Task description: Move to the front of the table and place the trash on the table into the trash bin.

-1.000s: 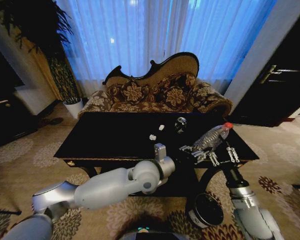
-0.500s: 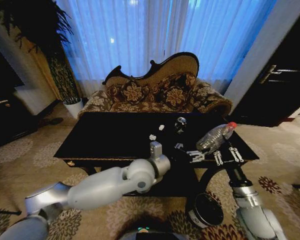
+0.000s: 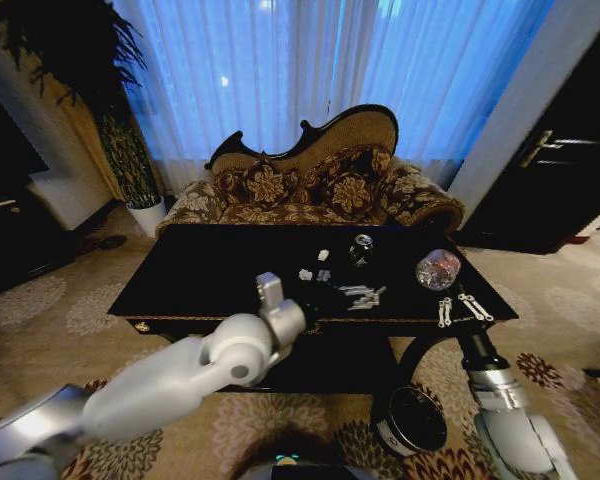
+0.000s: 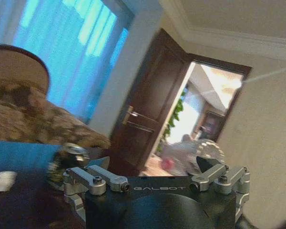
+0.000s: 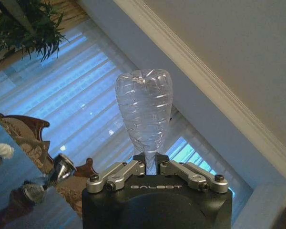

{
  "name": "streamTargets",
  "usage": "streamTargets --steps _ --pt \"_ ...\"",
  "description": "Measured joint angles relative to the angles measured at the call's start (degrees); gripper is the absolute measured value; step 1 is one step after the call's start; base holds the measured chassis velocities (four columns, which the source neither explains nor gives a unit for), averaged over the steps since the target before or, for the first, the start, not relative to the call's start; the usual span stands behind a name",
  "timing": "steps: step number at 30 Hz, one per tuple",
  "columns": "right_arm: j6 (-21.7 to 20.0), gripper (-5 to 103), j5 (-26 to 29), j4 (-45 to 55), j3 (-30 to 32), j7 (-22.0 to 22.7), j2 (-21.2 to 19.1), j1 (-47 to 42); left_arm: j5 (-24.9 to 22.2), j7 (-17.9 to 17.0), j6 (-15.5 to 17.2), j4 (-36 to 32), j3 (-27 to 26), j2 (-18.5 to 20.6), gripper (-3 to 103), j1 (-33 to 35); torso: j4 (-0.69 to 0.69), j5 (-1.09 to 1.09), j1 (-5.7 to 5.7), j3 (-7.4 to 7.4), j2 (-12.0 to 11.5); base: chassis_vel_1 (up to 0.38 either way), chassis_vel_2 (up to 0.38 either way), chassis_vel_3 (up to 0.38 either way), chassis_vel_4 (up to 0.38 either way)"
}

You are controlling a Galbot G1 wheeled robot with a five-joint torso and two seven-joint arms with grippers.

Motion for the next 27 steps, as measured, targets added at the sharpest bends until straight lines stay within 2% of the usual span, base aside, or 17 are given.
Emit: streamTargets --steps 3,4,5,6,8,9,12,15,22,23,27 --pt "0.00 10 0.82 -0.85 0.68 0.00 -0.09 0.33 0.88 1.42 0.32 -1.43 -10.09 4.17 100 6.11 0.00 -0.01 0.00 0.00 0.00 0.000 0.000 0.000 0.000" --pt "0.00 10 0.82 -0.85 0.68 0.00 -0.09 0.33 0.88 1.42 0.32 -1.43 -10.09 4.17 100 6.11 0.00 -0.01 0.00 0.00 0.00 0.000 0.000 0.000 0.000" --pt "0.00 10 1.04 -1.04 0.89 0.00 -0.13 0.45 1.09 1.63 0.32 -1.63 -13.09 5.40 100 7.59 0.00 0.00 0.00 0.00 0.00 0.000 0.000 0.000 0.000" --pt "-0.08 10 1.45 -1.35 1.12 0.02 -0.27 0.75 1.43 2.24 0.38 -2.14 -19.03 7.91 100 10.96 0.02 0.01 0.00 0.00 0.00 0.000 0.000 0.000 0.000" --pt "-0.52 10 2.60 -1.85 1.69 0.06 -0.76 1.29 2.19 2.84 0.03 -2.63 -26.69 11.52 100 16.14 0.03 0.00 0.00 0.00 0.00 0.000 0.000 0.000 0.000" --pt "-0.52 10 2.60 -1.85 1.69 0.06 -0.76 1.29 2.19 2.84 0.03 -2.63 -26.69 11.52 100 16.14 0.03 0.00 0.00 0.00 0.00 0.000 0.000 0.000 0.000" --pt "-1.06 10 4.04 -2.34 2.44 0.14 -1.61 1.89 5.42 3.11 -1.00 -2.56 -33.62 13.93 100 22.23 0.02 0.00 0.00 0.00 0.00 0.000 0.000 0.000 0.000" --pt "-1.26 10 4.39 -2.40 2.60 0.17 -1.77 1.99 6.35 2.98 -1.19 -2.67 -35.61 14.06 100 24.01 0.02 0.00 0.00 0.00 0.00 0.000 0.000 0.000 0.000" --pt "-1.26 8 5.21 -2.75 3.16 0.26 -1.34 1.54 9.21 2.47 -1.81 -0.04 -47.10 13.21 100 29.88 0.00 0.01 0.00 0.00 0.00 0.000 0.000 0.000 0.000" --pt "-1.26 8 5.21 -2.75 3.16 0.26 -1.34 1.54 9.21 2.47 -1.81 -0.04 -47.10 13.21 100 29.88 0.00 0.01 0.00 0.00 0.00 0.000 0.000 0.000 0.000" --pt "-1.26 7 6.96 -4.03 3.95 0.48 -1.76 1.70 11.93 5.58 -2.96 4.30 -56.56 12.79 100 37.44 0.00 0.01 0.00 0.00 0.00 0.000 0.000 0.000 0.000"
